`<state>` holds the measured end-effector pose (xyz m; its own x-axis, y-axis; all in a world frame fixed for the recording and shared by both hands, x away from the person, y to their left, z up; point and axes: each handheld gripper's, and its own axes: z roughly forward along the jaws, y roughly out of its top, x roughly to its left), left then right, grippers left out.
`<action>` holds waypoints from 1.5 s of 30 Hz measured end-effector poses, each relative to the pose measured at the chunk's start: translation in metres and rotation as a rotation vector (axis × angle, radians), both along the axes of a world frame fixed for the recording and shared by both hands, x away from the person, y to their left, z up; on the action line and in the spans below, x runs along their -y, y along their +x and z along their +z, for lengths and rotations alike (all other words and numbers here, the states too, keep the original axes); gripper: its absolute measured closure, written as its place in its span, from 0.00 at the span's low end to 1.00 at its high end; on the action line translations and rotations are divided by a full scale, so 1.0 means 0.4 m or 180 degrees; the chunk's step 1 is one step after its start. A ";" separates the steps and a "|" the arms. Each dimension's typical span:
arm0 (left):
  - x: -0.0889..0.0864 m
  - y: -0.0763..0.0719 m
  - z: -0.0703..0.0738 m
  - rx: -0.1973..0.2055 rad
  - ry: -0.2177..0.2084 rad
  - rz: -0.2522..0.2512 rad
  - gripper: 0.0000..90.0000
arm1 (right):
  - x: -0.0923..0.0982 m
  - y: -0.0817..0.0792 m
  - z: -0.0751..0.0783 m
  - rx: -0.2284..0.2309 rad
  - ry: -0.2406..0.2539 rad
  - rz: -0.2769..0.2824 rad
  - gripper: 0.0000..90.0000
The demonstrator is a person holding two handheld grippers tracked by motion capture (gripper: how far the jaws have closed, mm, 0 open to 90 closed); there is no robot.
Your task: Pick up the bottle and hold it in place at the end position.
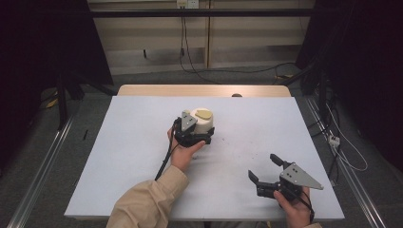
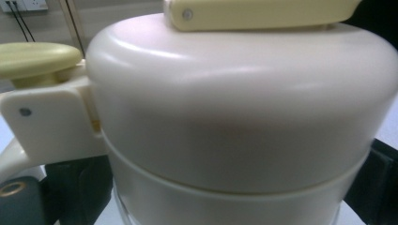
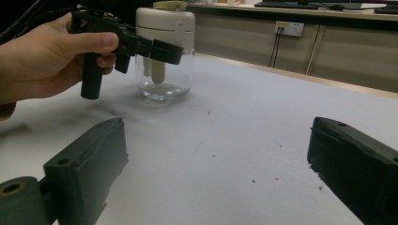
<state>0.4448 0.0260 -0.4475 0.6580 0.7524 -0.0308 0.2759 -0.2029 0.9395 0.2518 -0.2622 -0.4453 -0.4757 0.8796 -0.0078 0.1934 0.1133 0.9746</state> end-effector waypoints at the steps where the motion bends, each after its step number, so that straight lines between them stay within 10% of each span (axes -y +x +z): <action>1: 0.001 0.001 -0.001 -0.0003 0.0007 -0.0010 0.06 | 0.000 0.000 0.000 -0.0002 0.0004 0.0003 0.05; 45: 0.024 -0.005 -0.015 -0.0055 0.0025 -0.0082 0.06 | -0.006 0.006 -0.003 -0.0040 0.0010 0.0017 0.05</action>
